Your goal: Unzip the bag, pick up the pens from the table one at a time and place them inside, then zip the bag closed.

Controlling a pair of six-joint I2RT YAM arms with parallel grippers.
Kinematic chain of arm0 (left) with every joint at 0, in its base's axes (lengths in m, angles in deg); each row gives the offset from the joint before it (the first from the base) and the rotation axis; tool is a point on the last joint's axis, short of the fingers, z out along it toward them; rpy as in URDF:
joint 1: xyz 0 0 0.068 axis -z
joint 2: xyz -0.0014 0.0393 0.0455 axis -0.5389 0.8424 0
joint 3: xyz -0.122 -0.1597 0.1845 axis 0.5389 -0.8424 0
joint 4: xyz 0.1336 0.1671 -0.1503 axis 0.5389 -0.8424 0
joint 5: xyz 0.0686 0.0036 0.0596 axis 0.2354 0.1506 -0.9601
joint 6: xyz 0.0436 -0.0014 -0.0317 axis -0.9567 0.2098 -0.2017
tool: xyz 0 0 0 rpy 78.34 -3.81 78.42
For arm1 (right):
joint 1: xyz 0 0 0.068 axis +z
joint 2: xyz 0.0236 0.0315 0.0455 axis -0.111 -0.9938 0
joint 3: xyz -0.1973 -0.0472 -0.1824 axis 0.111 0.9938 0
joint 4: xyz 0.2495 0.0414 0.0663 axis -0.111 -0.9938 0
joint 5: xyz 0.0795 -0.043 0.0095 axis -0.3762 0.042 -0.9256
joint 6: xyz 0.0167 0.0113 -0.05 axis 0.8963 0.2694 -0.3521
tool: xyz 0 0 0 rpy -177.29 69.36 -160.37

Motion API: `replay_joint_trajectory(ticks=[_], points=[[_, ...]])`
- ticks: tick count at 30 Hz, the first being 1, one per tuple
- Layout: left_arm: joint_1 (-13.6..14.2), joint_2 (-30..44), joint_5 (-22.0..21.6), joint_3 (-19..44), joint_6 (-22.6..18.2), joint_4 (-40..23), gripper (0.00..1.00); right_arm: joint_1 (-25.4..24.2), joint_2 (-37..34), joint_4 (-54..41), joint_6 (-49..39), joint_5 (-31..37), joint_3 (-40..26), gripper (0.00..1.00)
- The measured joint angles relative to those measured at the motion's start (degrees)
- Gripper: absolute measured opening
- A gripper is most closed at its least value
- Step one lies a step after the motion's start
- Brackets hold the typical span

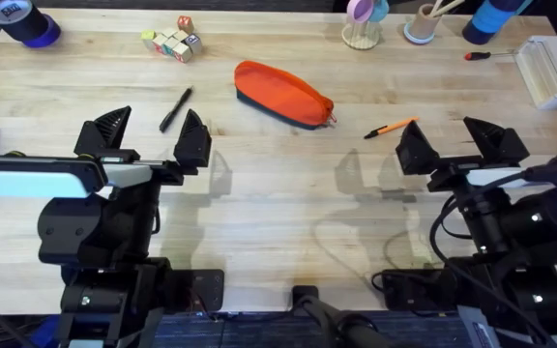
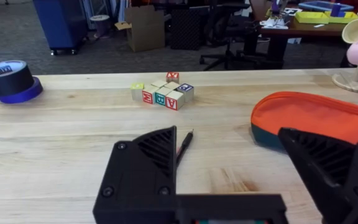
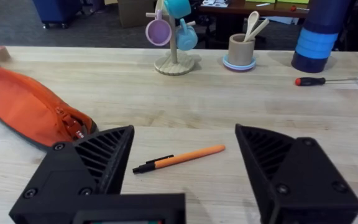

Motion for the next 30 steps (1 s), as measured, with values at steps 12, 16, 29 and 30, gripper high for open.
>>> replay_joint_trajectory(ticks=[12,16,29,30], points=[[0.0,0.0,0.0,0.0,-0.2,-0.1,0.993,0.0,0.0,-0.3,-0.1,0.0,0.0,0.997],[0.0,0.0,-0.3,0.0,-0.4,-0.6,0.992,0.0,0.0,0.0,-0.3,0.1,0.0,0.996],[0.0,12.7,-0.5,14.6,-0.6,-13.0,0.994,0.0,-11.4,-10.8,-0.3,0.3,-16.3,0.996],[0.0,15.1,-0.5,16.1,-0.6,-13.1,0.994,0.0,-13.3,-11.5,-0.3,0.3,-18.1,0.996]])
